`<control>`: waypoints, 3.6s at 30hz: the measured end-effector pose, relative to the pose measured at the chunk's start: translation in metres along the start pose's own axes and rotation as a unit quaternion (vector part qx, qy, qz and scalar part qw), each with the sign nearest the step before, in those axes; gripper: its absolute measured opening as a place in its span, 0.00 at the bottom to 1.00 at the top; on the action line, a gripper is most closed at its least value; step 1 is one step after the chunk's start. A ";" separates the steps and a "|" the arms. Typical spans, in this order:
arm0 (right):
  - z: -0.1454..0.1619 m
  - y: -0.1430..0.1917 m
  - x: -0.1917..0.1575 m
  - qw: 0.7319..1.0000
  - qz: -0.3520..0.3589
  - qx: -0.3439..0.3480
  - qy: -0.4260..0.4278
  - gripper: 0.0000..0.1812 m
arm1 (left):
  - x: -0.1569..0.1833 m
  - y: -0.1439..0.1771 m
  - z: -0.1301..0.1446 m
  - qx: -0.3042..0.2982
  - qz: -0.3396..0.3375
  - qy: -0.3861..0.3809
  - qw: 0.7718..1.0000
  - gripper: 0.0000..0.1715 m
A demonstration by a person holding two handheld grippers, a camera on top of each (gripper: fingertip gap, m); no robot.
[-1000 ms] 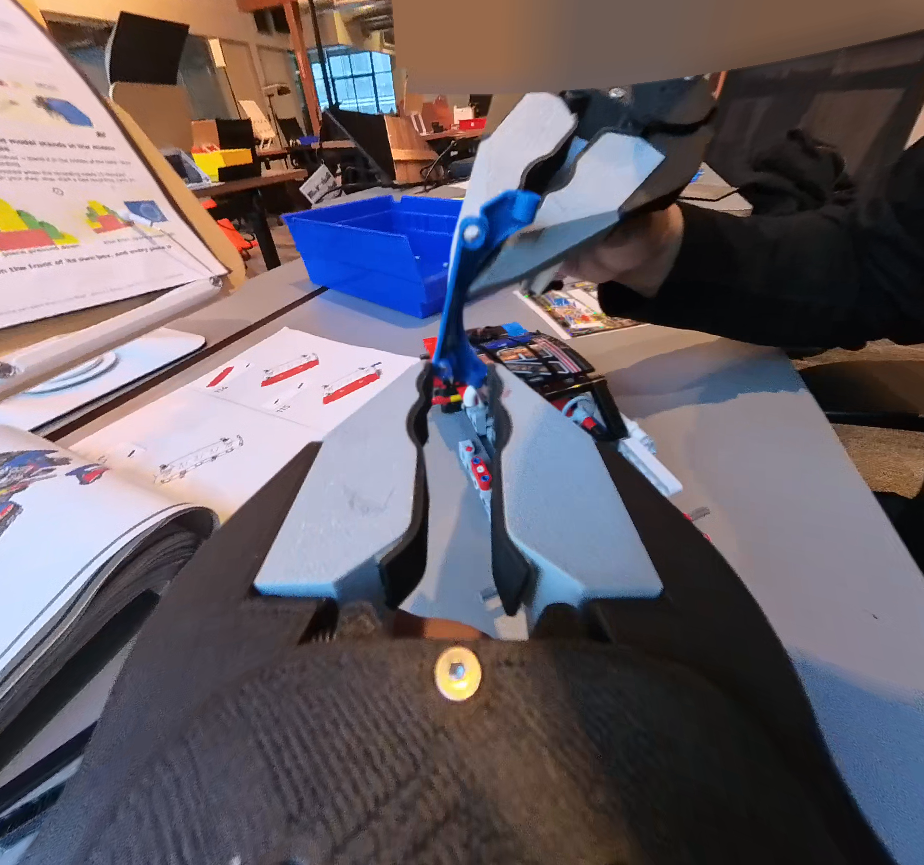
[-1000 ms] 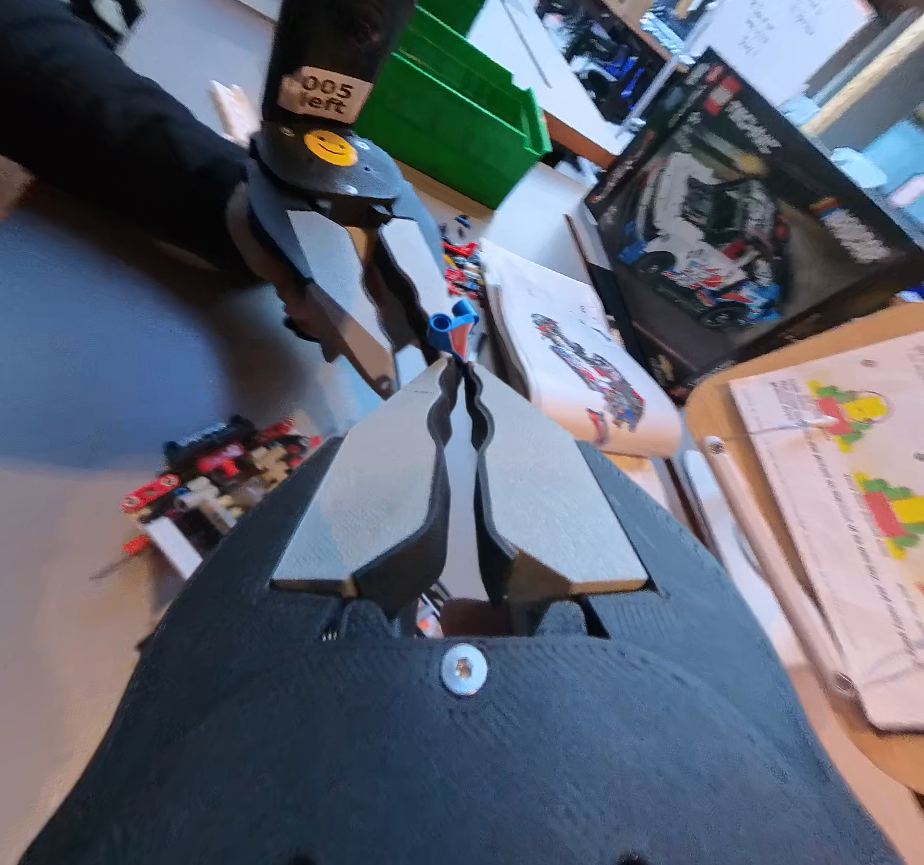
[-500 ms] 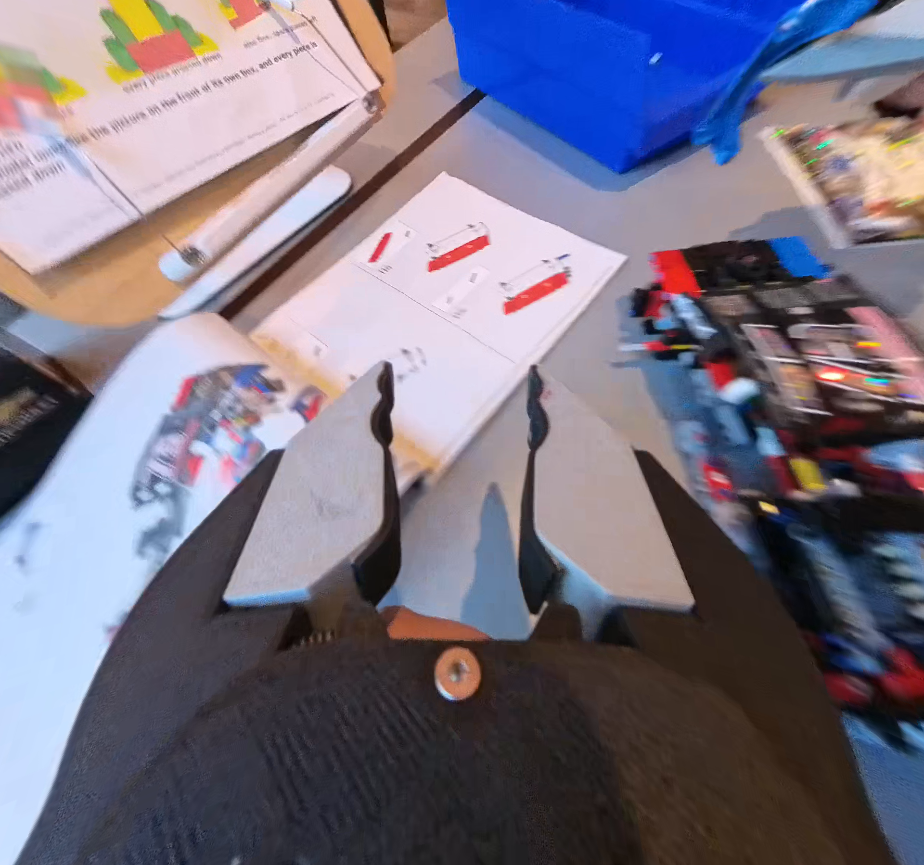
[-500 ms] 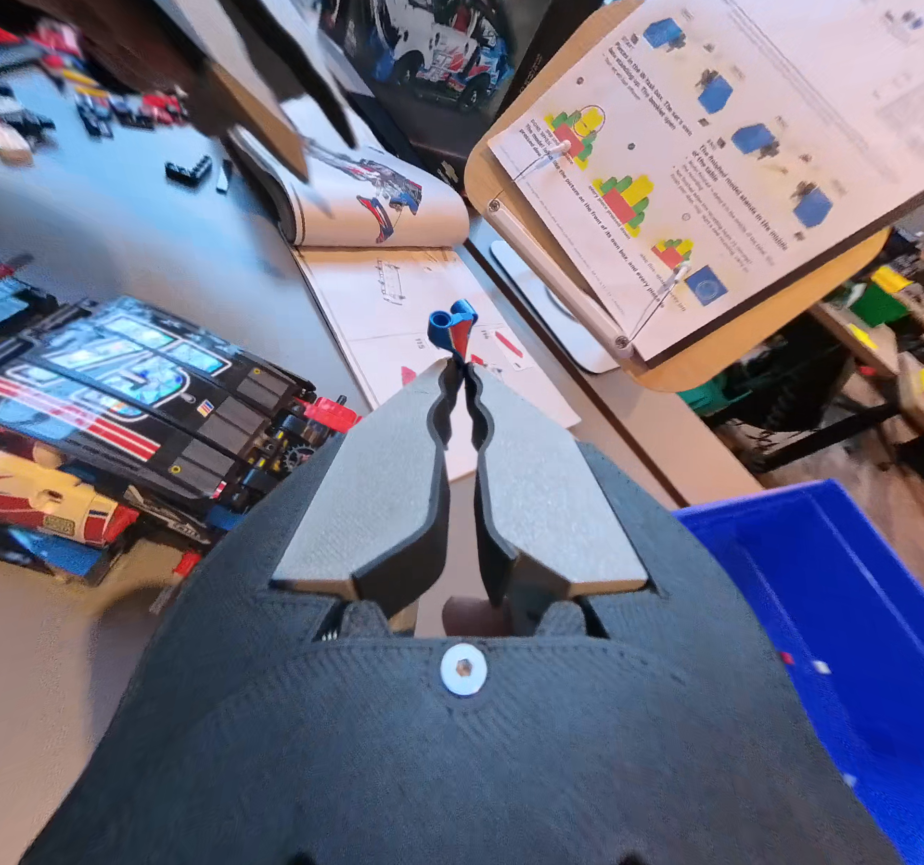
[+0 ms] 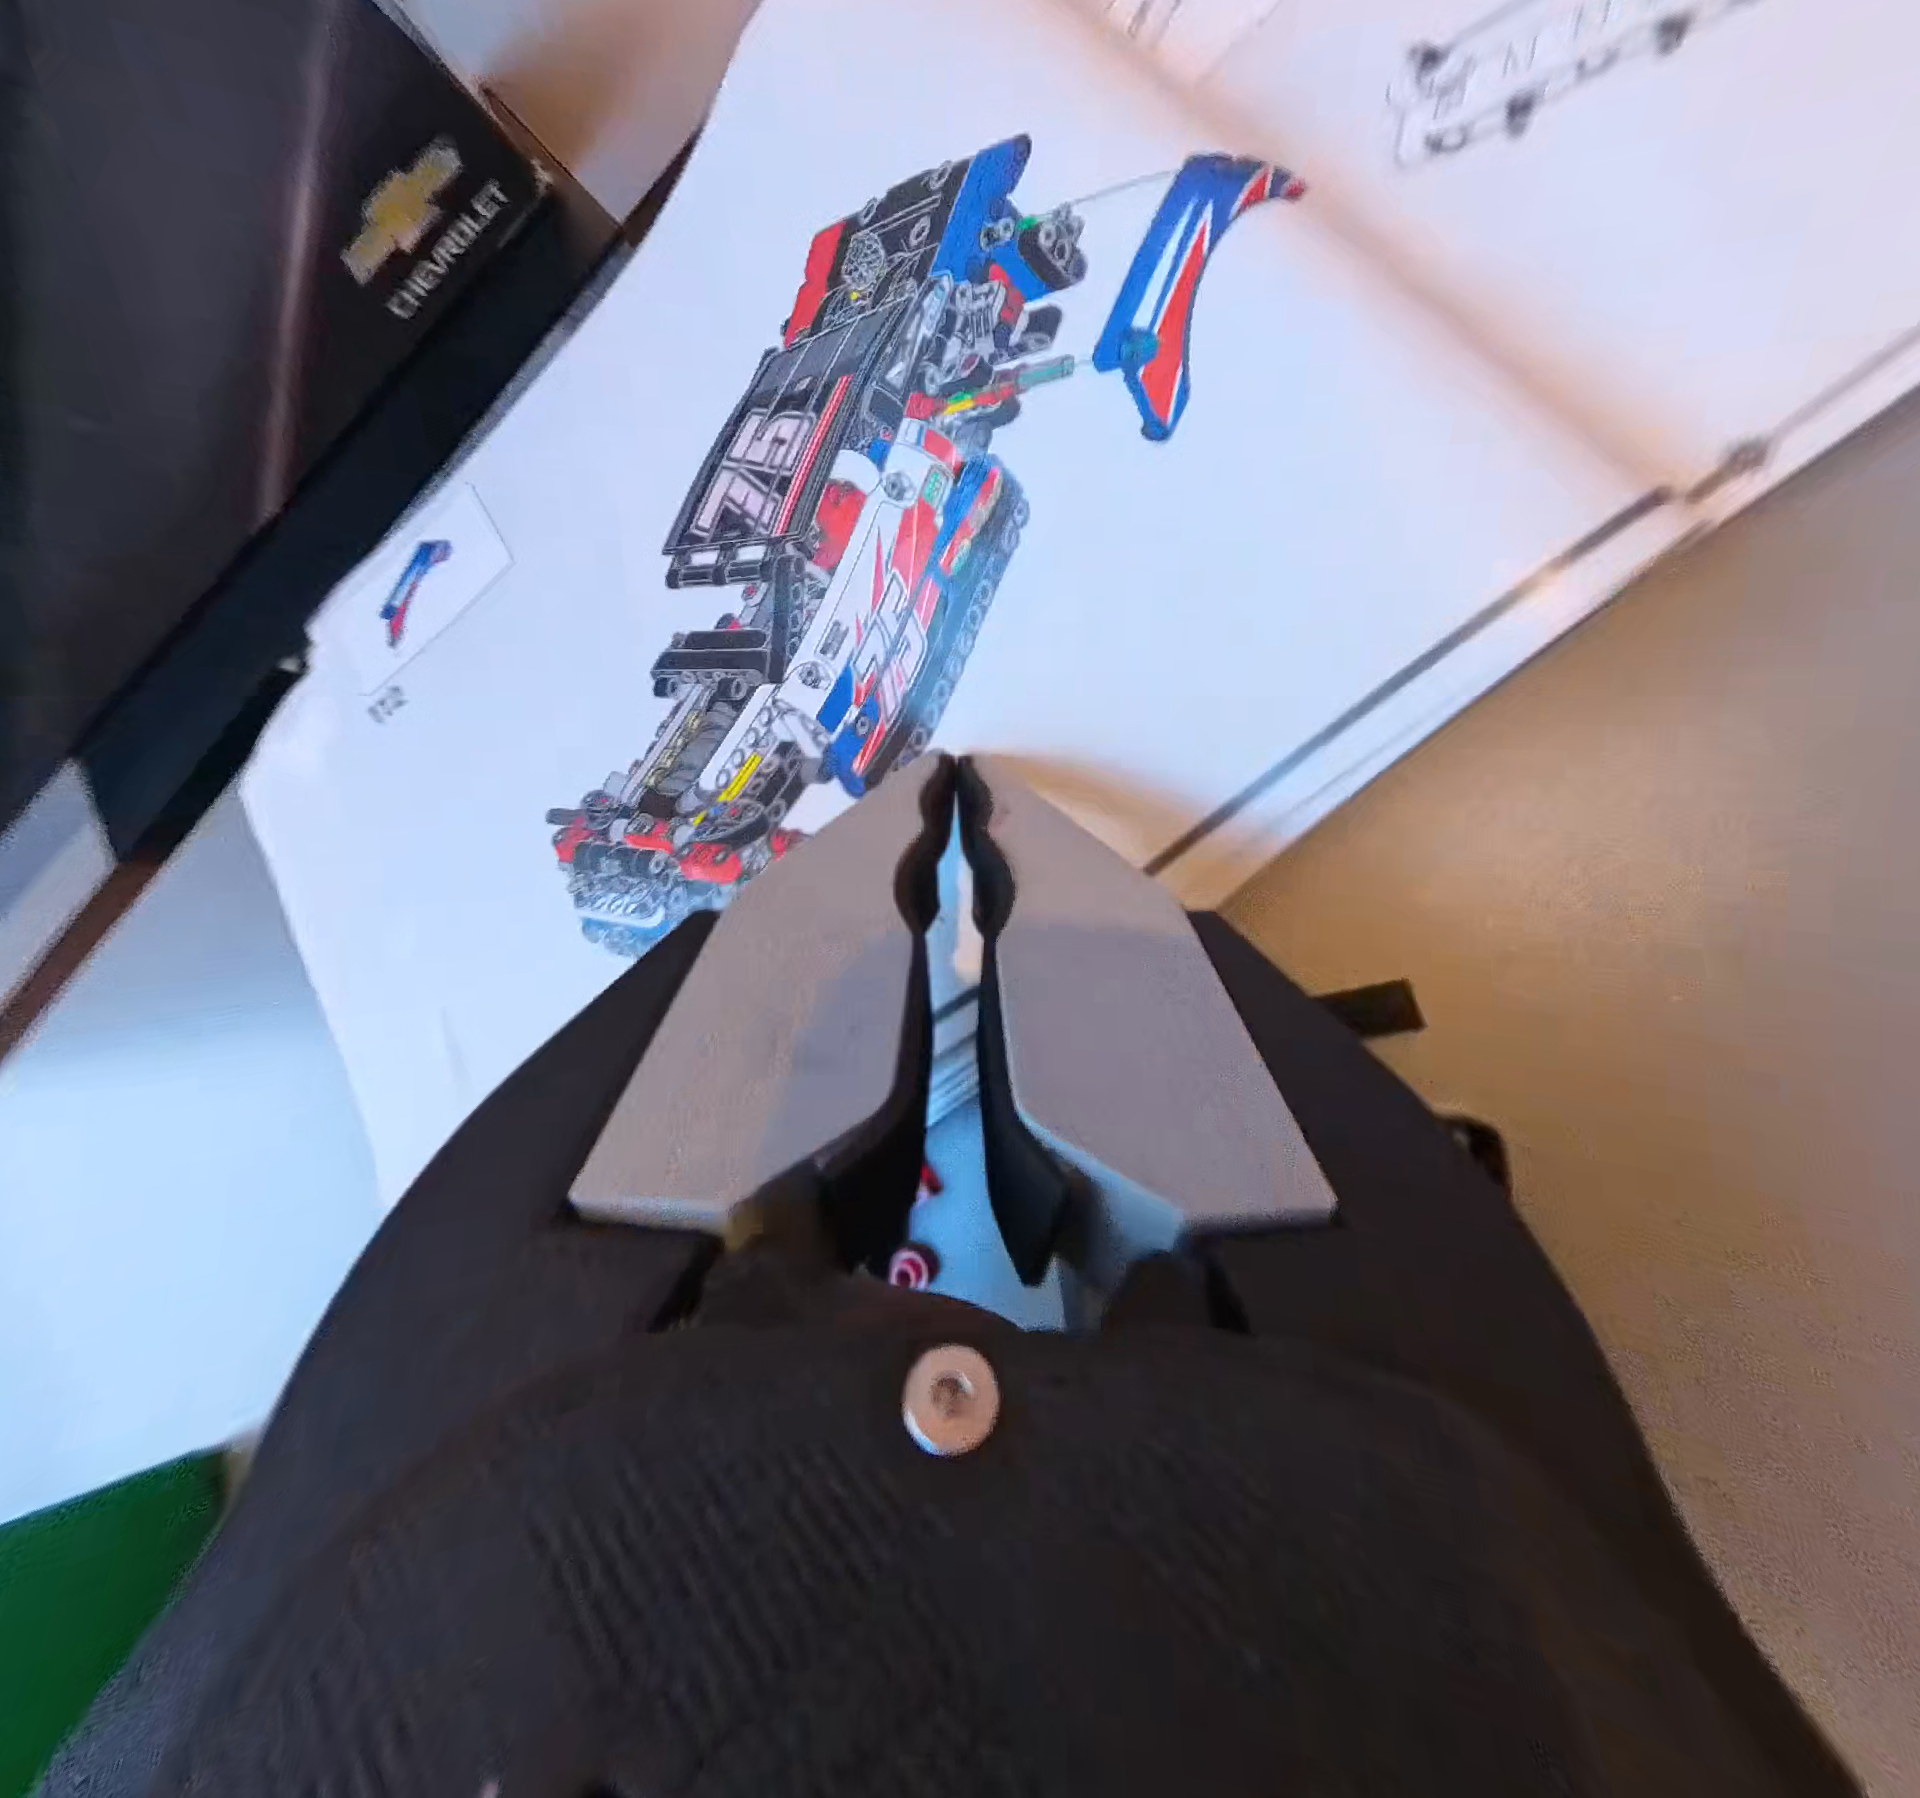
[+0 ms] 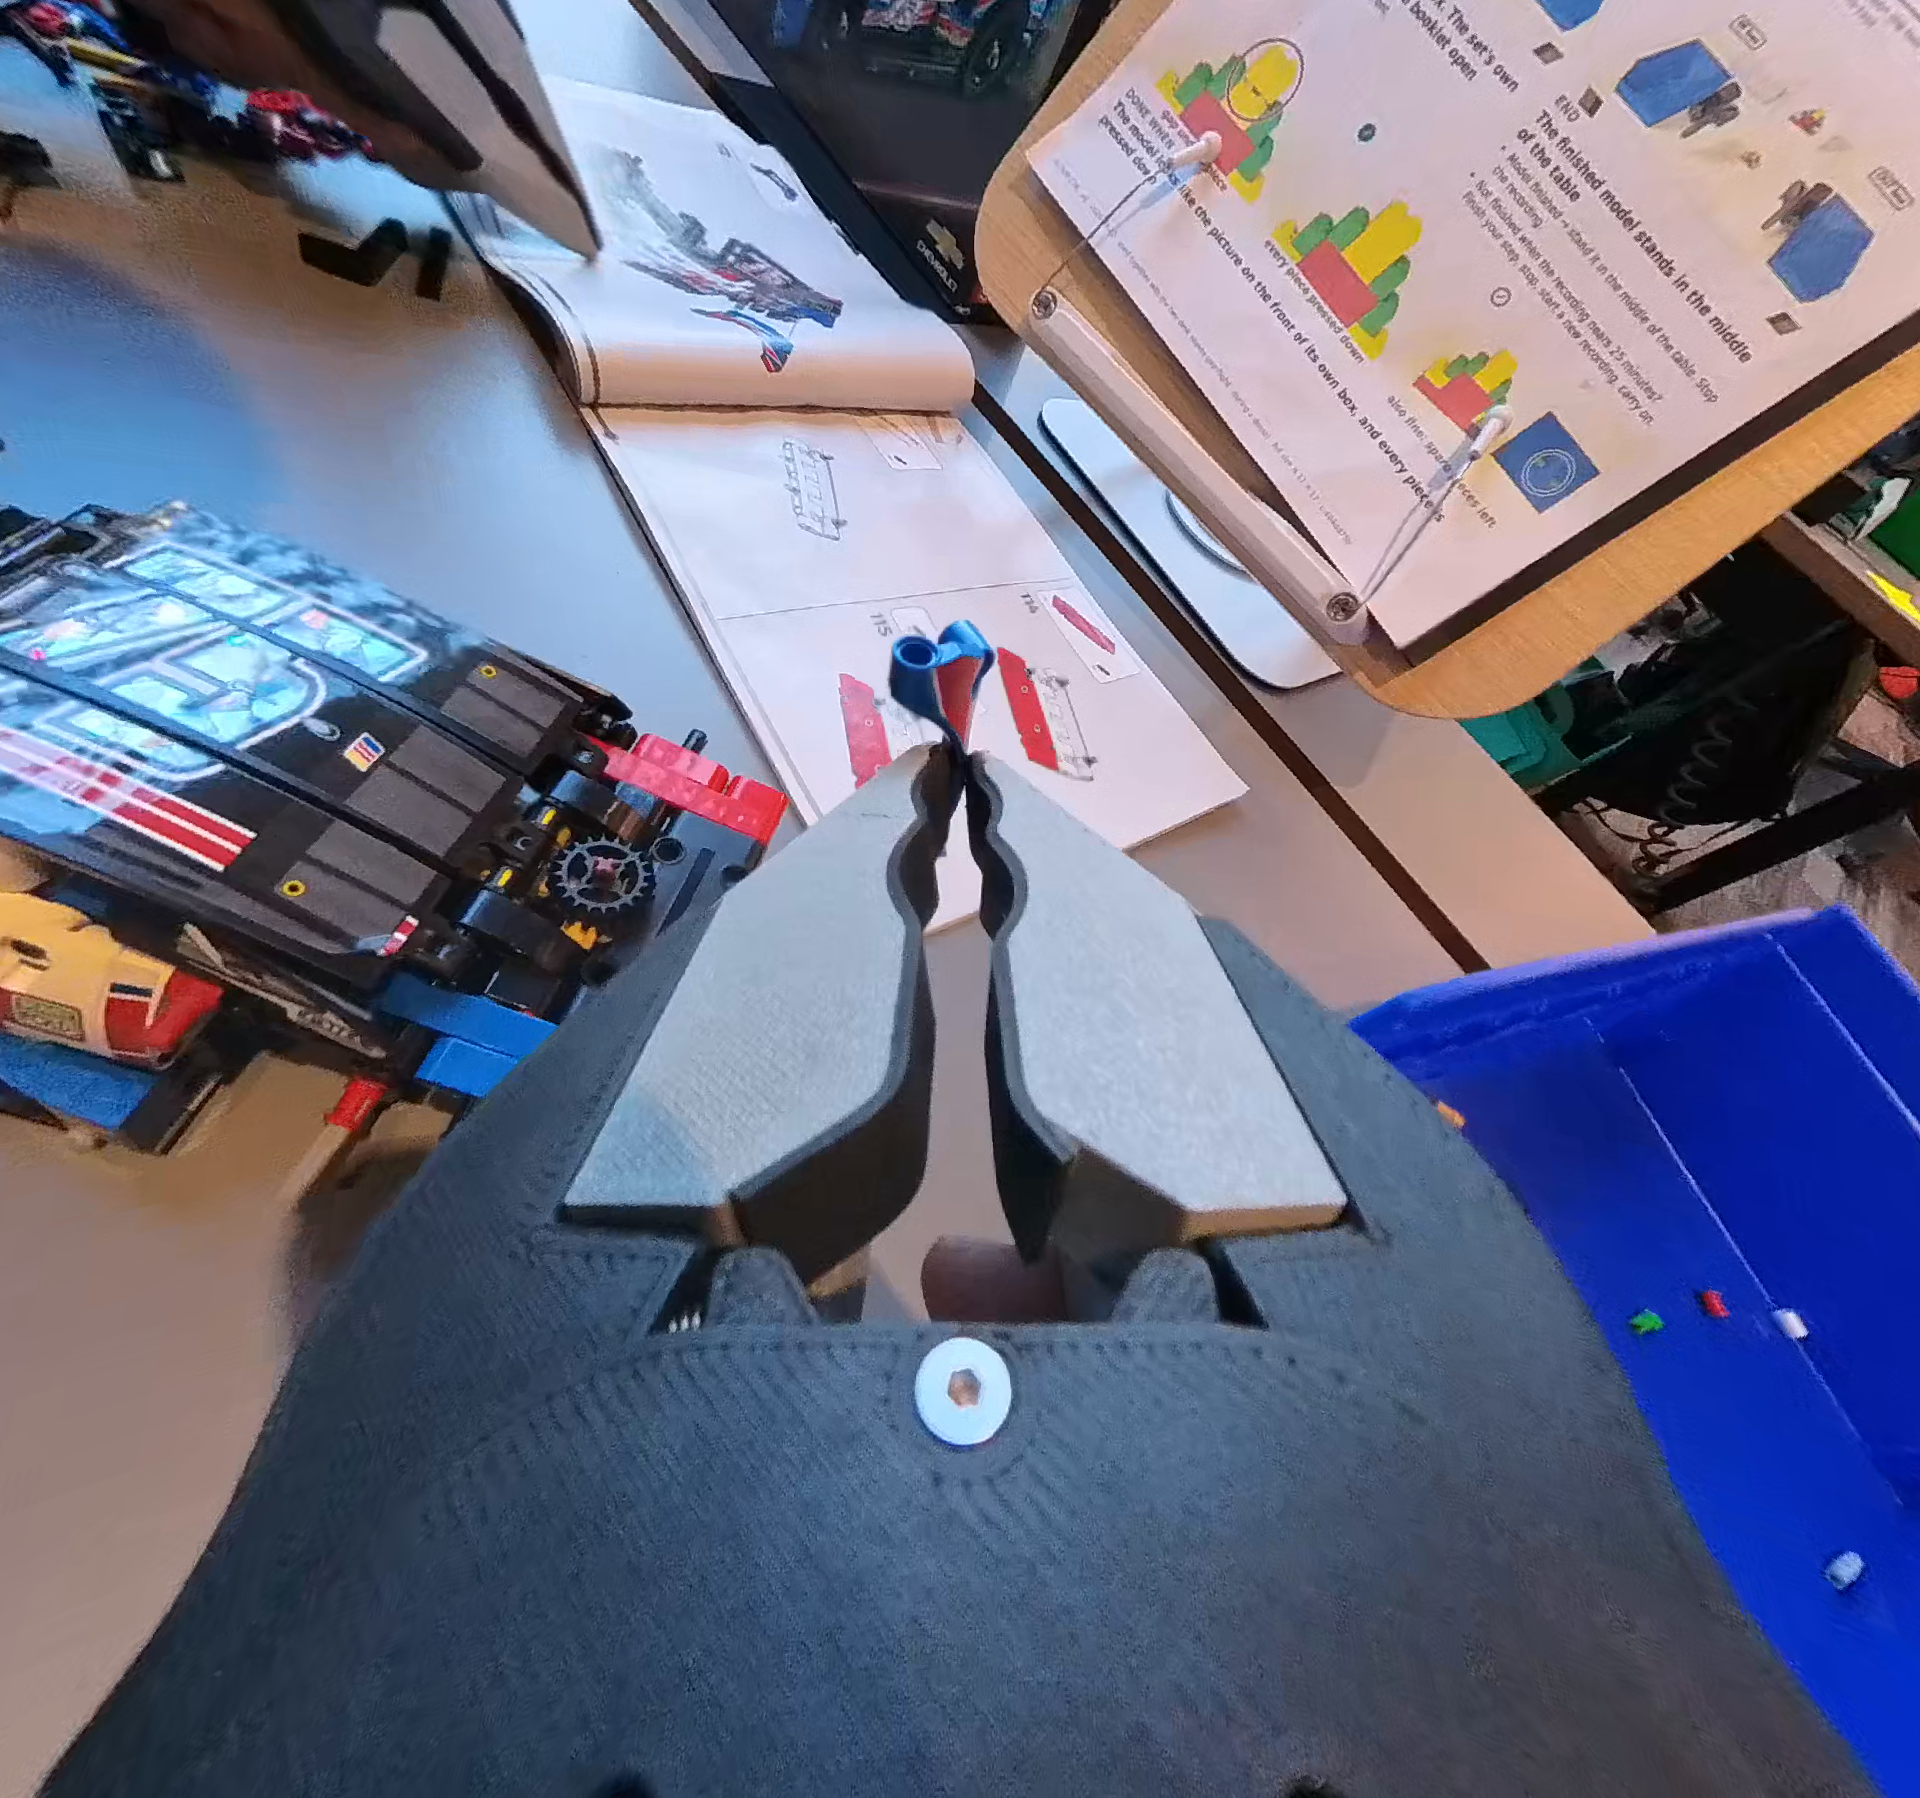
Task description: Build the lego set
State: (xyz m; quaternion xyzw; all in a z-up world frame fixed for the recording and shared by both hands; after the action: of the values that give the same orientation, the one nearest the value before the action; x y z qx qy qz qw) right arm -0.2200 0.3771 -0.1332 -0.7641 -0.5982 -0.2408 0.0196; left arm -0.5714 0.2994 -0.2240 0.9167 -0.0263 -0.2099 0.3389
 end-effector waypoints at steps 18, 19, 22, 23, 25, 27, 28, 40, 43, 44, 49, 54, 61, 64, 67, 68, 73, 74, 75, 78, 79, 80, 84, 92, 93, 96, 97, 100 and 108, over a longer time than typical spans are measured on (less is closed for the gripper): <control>-0.057 -0.127 -0.024 0.965 -0.099 -0.087 0.226 0.00 | -0.006 0.015 0.019 0.006 0.043 0.054 0.998 0.00; -0.056 -0.127 -0.024 0.966 -0.097 -0.084 0.224 0.00 | -0.007 0.015 0.020 0.003 0.046 0.053 0.998 0.00; -0.049 -0.125 -0.021 0.969 -0.089 -0.082 0.214 0.00 | -0.007 0.015 0.020 0.002 0.055 0.058 0.997 0.00; -0.046 -0.124 -0.019 0.970 -0.086 -0.082 0.212 0.00 | -0.008 0.015 0.020 0.004 0.058 0.060 0.997 0.00; -0.040 -0.120 -0.014 0.971 -0.078 -0.085 0.208 0.00 | -0.007 0.015 0.020 0.007 0.059 0.064 0.996 0.00; -0.037 -0.116 -0.009 0.973 -0.068 -0.087 0.205 0.00 | -0.008 0.016 0.020 0.008 0.060 0.066 0.996 0.00; -0.035 -0.113 -0.006 0.973 -0.064 -0.087 0.203 0.00 | -0.007 0.016 0.020 0.008 0.060 0.064 0.996 0.00; -0.010 -0.084 0.022 0.976 -0.020 -0.116 0.183 0.00 | -0.008 0.016 0.020 0.001 0.069 0.053 0.996 0.00; -0.007 -0.083 0.025 0.975 -0.014 -0.123 0.185 0.00 | -0.008 0.016 0.020 0.004 0.070 0.055 0.996 0.00; -0.006 -0.083 0.026 0.975 -0.012 -0.124 0.184 0.00 | -0.008 0.015 0.020 0.004 0.070 0.055 0.996 0.00; -0.002 -0.082 0.025 0.976 -0.012 -0.129 0.177 0.00 | -0.008 0.016 0.021 0.007 0.070 0.058 0.996 0.00; 0.007 -0.075 0.021 0.978 -0.024 -0.138 0.155 0.00 | -0.008 0.015 0.021 0.008 0.069 0.057 0.996 0.00; 0.019 -0.056 0.005 0.984 -0.068 -0.140 0.090 0.00 | -0.008 0.015 0.021 0.005 0.067 0.055 0.996 0.00; 0.028 -0.049 -0.003 0.980 -0.089 -0.159 0.081 0.00 | -0.008 0.015 0.020 0.004 0.068 0.057 0.996 0.00; 0.035 -0.044 -0.005 0.978 -0.090 -0.174 0.075 0.00 | -0.008 0.015 0.021 0.005 0.074 0.070 0.995 0.00; 0.038 -0.042 -0.004 0.977 -0.084 -0.181 0.073 0.00 | -0.008 0.015 0.021 0.004 0.076 0.076 0.994 0.00; 0.046 -0.015 0.019 0.977 -0.017 -0.209 0.040 0.00 | -0.008 0.015 0.020 0.006 0.084 0.103 0.991 0.00; 0.044 -0.006 0.024 0.978 -0.002 -0.205 0.030 0.00 | -0.008 0.014 0.019 0.011 0.085 0.107 0.991 0.00; 0.042 0.004 0.029 0.980 0.014 -0.198 0.023 0.00 | -0.008 0.015 0.019 0.017 0.084 0.114 0.990 0.00; 0.028 0.034 0.034 0.987 0.048 -0.156 0.003 0.00 | -0.010 0.018 0.018 0.021 0.074 0.135 0.988 0.00; 0.023 0.043 0.032 0.989 0.054 -0.138 -0.002 0.00 | -0.013 0.021 0.018 0.019 0.061 0.144 0.987 0.00; 0.019 0.053 0.028 0.991 0.058 -0.123 -0.006 0.00 | -0.015 0.025 0.017 0.015 0.049 0.153 0.987 0.00; 0.022 0.086 0.008 0.991 0.083 -0.102 0.018 0.00 | -0.014 0.055 0.003 0.025 0.017 0.156 0.987 0.11; -0.011 0.119 -0.057 0.968 0.150 -0.010 0.200 0.00 | 0.086 0.149 -0.095 0.121 0.118 0.160 0.973 0.24; -0.021 0.116 -0.067 0.960 0.153 0.000 0.236 0.00 | 0.126 0.160 -0.112 0.140 0.184 0.163 0.959 0.23; -0.051 0.104 -0.095 0.925 0.163 0.027 0.341 0.00 | 0.233 0.187 -0.141 0.151 0.377 0.202 0.891 0.26; -0.061 0.099 -0.101 0.910 0.168 0.032 0.378 0.00 | 0.255 0.193 -0.147 0.156 0.422 0.224 0.865 0.26; -0.079 0.085 -0.118 0.871 0.165 0.047 0.460 0.00 | 0.287 0.196 -0.153 0.158 0.478 0.262 0.823 0.27; -0.080 0.050 -0.135 0.836 0.129 0.044 0.532 0.00 | 0.266 0.189 -0.154 0.210 0.504 0.361 0.756 0.12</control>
State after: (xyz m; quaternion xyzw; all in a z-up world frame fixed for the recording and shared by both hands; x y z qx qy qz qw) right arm -0.2243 0.2158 -0.1023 -0.5868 -0.4016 -0.5787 0.3994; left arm -0.2490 0.1973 -0.0970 0.8269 -0.4032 0.3486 0.1791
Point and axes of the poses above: each gripper's, where its closed fingertips meet, y back along the fingers, z out of its underside, x = y × z across the jaws, the point moved 2 cm from there along y, back along the fingers, and after that the axes turned 6 degrees about x, right-handed, at the moved point
